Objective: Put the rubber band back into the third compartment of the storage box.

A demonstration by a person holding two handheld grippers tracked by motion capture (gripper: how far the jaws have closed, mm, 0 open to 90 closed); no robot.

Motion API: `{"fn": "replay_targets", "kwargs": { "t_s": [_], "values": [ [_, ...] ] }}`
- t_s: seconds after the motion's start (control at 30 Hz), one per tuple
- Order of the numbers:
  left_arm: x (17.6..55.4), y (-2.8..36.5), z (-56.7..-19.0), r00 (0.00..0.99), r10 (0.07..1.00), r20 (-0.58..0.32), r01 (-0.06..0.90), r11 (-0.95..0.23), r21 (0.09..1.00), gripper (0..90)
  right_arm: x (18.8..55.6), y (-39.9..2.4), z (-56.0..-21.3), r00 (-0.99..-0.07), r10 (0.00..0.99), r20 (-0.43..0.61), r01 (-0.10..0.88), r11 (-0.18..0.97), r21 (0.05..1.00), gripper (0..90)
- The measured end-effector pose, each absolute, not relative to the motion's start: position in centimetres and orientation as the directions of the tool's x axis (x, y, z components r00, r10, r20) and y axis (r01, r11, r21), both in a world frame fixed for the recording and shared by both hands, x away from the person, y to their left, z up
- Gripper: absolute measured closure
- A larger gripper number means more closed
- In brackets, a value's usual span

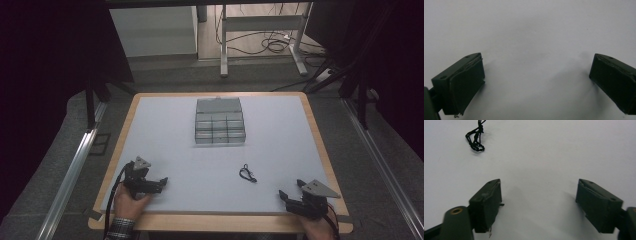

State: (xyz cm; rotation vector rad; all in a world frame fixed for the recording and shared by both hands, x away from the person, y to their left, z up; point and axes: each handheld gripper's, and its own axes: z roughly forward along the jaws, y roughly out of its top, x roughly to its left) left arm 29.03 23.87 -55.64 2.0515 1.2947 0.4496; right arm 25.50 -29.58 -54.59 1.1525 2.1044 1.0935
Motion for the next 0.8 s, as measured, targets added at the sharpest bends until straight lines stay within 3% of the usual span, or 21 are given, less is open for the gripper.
{"fn": "replay_targets", "kwargs": {
  "t_s": [0.8],
  "values": [
    [29.02,23.85,-55.65,0.449,0.892,-0.059,0.664,-0.289,0.69,0.0,25.69,-29.58,-54.6,-0.526,0.849,-0.044,0.455,0.324,0.83,17.0]
  ]
}}
